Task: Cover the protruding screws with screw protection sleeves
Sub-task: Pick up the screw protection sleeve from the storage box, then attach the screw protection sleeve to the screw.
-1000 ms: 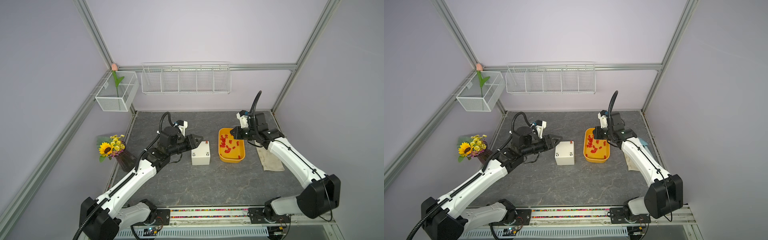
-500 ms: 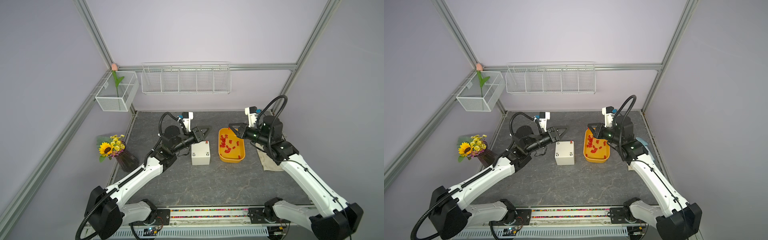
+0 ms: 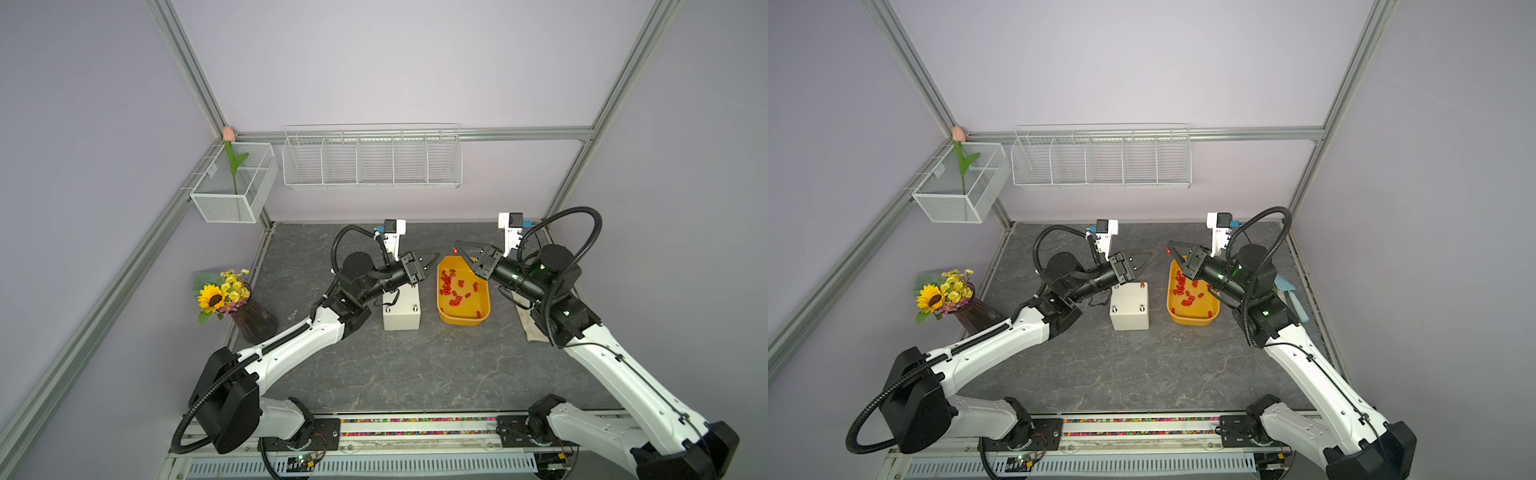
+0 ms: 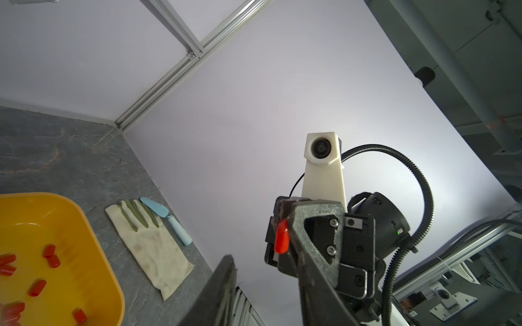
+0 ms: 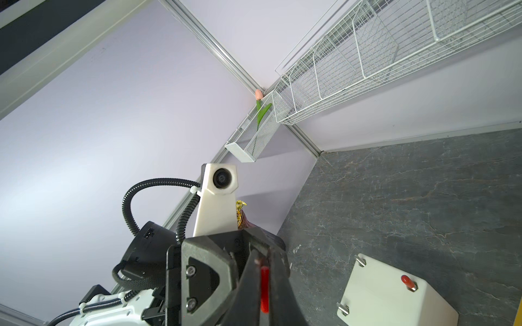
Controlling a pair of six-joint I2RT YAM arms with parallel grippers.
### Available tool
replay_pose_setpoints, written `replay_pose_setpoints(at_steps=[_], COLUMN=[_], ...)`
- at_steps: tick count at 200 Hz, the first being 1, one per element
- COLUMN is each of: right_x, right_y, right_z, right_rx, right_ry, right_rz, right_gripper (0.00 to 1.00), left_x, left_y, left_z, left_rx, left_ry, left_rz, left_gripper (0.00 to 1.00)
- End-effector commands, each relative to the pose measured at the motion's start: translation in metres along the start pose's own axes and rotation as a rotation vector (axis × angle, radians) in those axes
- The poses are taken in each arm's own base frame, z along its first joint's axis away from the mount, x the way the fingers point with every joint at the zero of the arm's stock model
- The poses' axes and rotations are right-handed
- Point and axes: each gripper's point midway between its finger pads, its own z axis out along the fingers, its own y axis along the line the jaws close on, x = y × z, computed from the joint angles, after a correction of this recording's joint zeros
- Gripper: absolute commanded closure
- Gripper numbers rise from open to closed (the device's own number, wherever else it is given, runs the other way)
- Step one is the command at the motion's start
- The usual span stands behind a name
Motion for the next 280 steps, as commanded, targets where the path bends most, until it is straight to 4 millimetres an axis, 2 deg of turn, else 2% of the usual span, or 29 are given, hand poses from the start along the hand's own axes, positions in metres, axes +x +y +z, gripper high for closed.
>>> replay_pose_setpoints(at_steps=[1, 36, 83, 143, 221, 261, 280], right_x=[-0.001, -0.001, 0.000, 0.005, 0.003, 0.002, 0.003], right_y=[0.009, 0.014, 0.016, 0.018, 0.019, 0.020, 0.020], right_z=[0.000, 0.003, 0.004, 0.008, 0.007, 0.006, 0.006], right_rx=[-0.049, -0.083, -0.098, -0.130, -0.131, -0.132, -0.133], right_ry=[-0.020, -0.014, -0.008, 0.020, 0.011, 0.005, 0.009], right_rz=[0.024, 0.039, 0.045, 0.056, 0.047, 0.042, 0.041], right_gripper=[0.90, 0.91, 0.91, 0.91, 0.91, 0.91, 0.91], left_x=[-0.010, -0.009, -0.008, -0.008, -0.007, -0.006, -0.006], left_y=[-0.031, -0.035, -0.038, -0.037, -0.036, -0.035, -0.034], left_z=[0.005, 0.008, 0.010, 0.011, 0.010, 0.008, 0.008], left_rx=[0.106, 0.116, 0.127, 0.127, 0.116, 0.108, 0.102], left_ry=[-0.012, -0.003, 0.004, 0.006, 0.004, 0.005, 0.005], left_rz=[0.024, 0.027, 0.029, 0.029, 0.027, 0.028, 0.029], left_gripper=[0.58, 0.56, 0.63, 0.59, 0.87, 0.99, 1.00])
